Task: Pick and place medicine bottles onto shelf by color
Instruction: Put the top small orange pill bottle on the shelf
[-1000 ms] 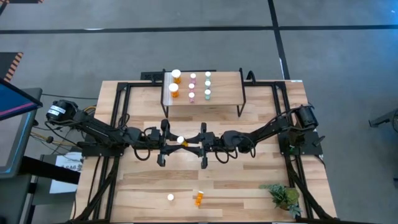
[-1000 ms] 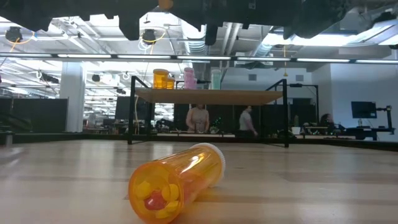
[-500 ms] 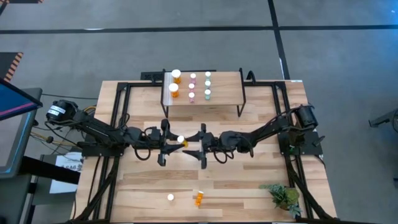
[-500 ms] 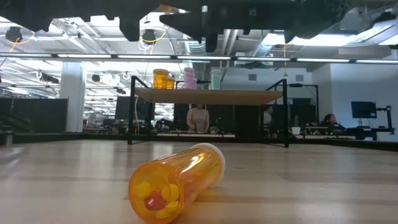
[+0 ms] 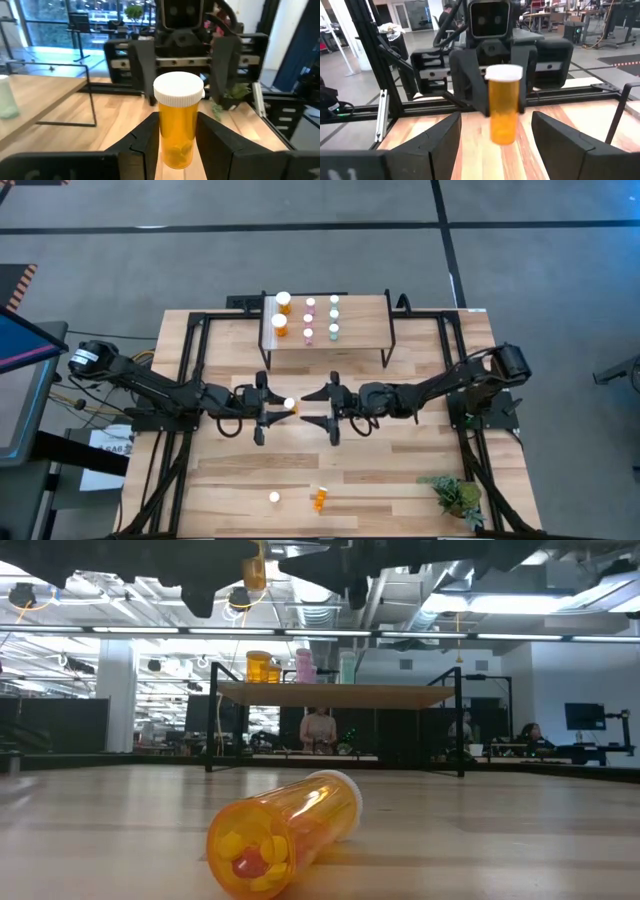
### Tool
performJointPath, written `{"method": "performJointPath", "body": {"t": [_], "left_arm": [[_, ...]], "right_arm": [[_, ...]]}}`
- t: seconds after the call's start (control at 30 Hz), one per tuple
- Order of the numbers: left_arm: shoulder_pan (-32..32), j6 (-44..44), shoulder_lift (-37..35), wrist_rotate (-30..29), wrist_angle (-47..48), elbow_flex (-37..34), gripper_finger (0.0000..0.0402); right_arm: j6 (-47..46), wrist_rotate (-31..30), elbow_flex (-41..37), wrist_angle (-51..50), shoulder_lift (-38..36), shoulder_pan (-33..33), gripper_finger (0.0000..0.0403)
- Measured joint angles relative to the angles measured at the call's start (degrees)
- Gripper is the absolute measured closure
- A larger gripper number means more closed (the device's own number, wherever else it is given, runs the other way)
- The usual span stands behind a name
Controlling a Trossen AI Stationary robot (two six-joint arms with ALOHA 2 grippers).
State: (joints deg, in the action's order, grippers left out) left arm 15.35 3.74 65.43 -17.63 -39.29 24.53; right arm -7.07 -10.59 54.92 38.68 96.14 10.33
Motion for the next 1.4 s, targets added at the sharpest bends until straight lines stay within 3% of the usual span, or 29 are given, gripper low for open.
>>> {"method": "performJointPath", "body": {"t": [0.33, 0.7, 0.93, 1.4], "left_arm": [[0.0, 1.0, 0.0, 2.3, 1.4, 0.0, 0.0297], [-0.1, 2.8, 0.0, 2.3, 1.4, 0.0, 0.0297], [-0.1, 4.4, 0.2, 2.1, 20.5, 8.1, 0.0297], [0.5, 3.0, 0.2, 1.8, 20.3, 9.5, 0.0297]], "right_arm": [[-2.7, 2.5, 0.0, 0.1, -0.9, -4.9, 0.0137], [-3.6, 7.7, 0.0, 0.8, -1.0, -3.9, 0.0138], [-3.0, 7.8, 0.0, 0.4, -1.0, -4.6, 0.0138], [-3.9, 7.8, 0.0, 3.2, 0.3, -4.0, 0.0138]]}}
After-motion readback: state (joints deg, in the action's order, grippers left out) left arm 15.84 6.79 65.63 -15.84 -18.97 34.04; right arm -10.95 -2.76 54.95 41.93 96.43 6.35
